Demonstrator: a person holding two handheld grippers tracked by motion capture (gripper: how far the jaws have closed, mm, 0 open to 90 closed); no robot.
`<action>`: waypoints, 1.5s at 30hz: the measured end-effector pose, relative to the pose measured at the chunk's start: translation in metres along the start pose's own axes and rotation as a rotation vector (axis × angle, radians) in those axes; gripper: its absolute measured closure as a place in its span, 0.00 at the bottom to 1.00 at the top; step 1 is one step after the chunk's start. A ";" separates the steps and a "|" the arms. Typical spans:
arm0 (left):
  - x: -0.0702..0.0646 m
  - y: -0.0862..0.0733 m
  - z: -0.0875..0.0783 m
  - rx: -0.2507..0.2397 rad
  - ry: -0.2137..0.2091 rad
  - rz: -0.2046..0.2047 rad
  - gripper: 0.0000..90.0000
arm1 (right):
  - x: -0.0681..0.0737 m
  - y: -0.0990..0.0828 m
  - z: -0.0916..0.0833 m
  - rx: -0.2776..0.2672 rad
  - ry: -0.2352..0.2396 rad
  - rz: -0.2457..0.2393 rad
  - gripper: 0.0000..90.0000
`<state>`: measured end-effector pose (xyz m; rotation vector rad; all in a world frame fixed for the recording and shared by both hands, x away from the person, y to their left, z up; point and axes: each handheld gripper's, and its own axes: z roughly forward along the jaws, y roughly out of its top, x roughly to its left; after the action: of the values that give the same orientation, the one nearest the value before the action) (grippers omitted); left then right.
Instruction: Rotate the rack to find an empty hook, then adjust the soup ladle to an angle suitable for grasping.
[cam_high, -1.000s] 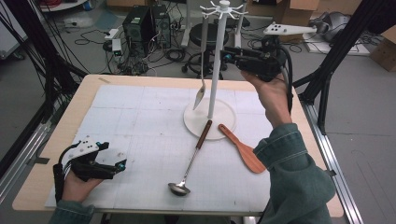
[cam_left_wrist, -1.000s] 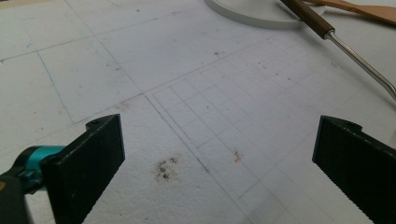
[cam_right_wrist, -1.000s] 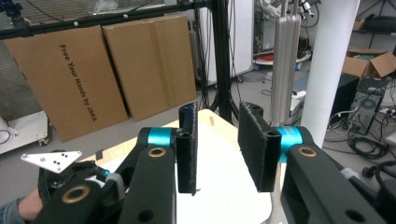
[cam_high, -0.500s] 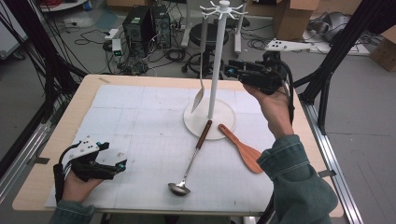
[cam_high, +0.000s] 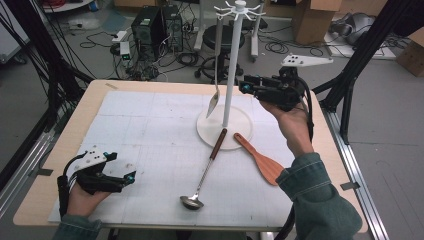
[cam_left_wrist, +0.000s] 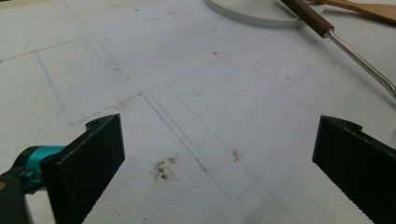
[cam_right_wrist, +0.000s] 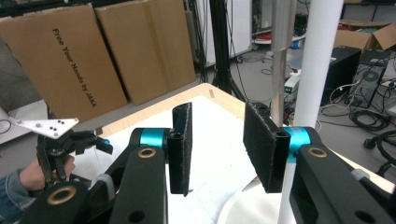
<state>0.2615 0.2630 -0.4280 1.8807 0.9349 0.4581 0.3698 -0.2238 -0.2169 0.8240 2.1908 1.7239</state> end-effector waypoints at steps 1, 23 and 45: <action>0.000 0.000 0.000 0.000 -0.001 0.003 0.03 | 0.000 -0.001 0.000 0.004 0.001 -0.001 0.69; -0.001 0.000 0.001 0.005 0.002 0.004 0.03 | 0.000 -0.058 0.022 0.059 0.030 0.055 0.65; -0.001 -0.001 0.002 0.006 0.003 0.003 0.03 | 0.007 -0.114 0.046 0.181 -0.003 0.090 0.59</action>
<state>0.2617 0.2615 -0.4292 1.8876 0.9363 0.4600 0.3548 -0.1989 -0.3371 0.9805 2.3679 1.5779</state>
